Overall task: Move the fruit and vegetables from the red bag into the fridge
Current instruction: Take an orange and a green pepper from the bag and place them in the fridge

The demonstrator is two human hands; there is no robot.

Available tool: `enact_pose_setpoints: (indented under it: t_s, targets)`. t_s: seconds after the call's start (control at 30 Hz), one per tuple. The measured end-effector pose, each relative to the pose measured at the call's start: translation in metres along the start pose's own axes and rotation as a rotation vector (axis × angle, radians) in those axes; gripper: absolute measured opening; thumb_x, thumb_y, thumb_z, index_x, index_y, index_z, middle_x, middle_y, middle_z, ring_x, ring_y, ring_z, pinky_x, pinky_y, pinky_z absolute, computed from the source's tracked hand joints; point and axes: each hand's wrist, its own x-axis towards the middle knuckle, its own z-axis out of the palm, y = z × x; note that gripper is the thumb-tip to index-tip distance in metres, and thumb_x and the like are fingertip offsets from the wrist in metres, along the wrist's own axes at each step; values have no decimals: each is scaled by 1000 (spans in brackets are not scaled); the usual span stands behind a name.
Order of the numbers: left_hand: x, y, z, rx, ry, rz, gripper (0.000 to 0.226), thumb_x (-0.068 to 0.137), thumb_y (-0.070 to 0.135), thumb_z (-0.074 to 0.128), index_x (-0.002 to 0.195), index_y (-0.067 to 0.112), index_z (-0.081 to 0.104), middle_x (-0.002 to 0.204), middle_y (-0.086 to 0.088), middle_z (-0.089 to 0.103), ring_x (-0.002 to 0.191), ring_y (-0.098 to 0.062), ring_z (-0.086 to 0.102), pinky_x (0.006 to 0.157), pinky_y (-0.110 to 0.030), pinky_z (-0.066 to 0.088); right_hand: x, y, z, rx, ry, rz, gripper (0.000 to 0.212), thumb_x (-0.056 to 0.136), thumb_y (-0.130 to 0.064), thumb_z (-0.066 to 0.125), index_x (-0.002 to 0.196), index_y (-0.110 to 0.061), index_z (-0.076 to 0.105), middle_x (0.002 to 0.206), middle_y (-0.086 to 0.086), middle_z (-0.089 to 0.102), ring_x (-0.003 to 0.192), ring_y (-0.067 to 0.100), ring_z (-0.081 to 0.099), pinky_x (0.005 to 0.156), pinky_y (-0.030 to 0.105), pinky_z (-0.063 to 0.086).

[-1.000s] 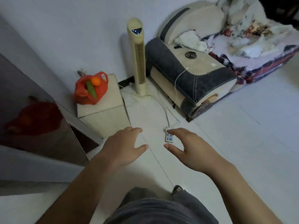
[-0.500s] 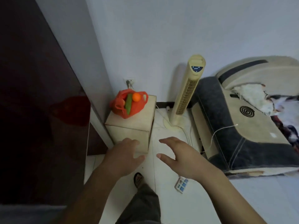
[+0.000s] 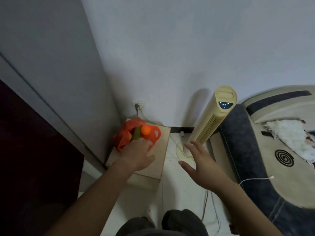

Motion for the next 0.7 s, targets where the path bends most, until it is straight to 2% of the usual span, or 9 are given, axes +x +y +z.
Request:
enact_pose_setpoints:
  t_s: [0.1,0.2,0.33,0.4,0.47,0.53,0.63,0.7]
  targets:
    - [19,-25,-6,-25,35,-64,43,80,47,57,114,22,54,121,-2,53,113,-25,51,90,-43,46,54,-7,3,-1,-57,-98,67,89,-51,47,145,-29,19,156,-5,8,140,15,19,109,30,27]
    - [33,-48,-9,-52,85,-129,48,80,47,57,119,21,53,123,-3,51,113,-24,51,92,-41,45,109,-16,9,-40,-139,-235,66,89,-51,48,145,-29,19,155,-3,12,139,16,22,109,30,27]
    - [40,-60,-6,-74,107,-248,71,69,64,31,126,26,48,135,1,39,123,-20,40,99,-36,40,178,-21,22,-47,-275,-444,60,90,-49,47,142,-32,22,152,-8,17,135,12,28,108,26,29]
    - [49,-59,-2,-152,96,-333,63,78,60,39,132,28,41,141,5,32,128,-17,34,100,-38,40,211,-18,30,-55,-354,-511,60,90,-47,48,143,-30,24,152,-7,19,137,14,27,110,34,33]
    - [67,-61,2,-192,139,-371,51,86,48,48,133,28,40,139,6,34,126,-14,36,97,-37,42,243,-12,40,-50,-422,-529,61,91,-44,49,144,-27,23,152,-6,19,139,16,23,111,39,31]
    - [91,-68,9,-233,180,-389,49,85,47,44,129,26,44,132,6,41,120,-14,41,94,-37,43,273,-7,55,-111,-457,-573,63,90,-48,44,144,-25,23,152,-4,19,138,17,23,112,38,28]
    - [130,-89,30,-263,192,-387,52,78,49,39,124,26,49,122,6,48,111,-15,48,89,-38,45,315,1,85,-168,-433,-640,62,88,-52,36,142,-23,27,148,-2,26,133,19,29,108,34,31]
    - [156,-101,43,-209,188,-330,40,84,46,45,118,26,51,114,6,51,105,-15,52,84,-38,48,340,8,109,-159,-419,-661,58,90,-50,37,141,-24,29,146,-3,30,131,18,32,105,32,32]
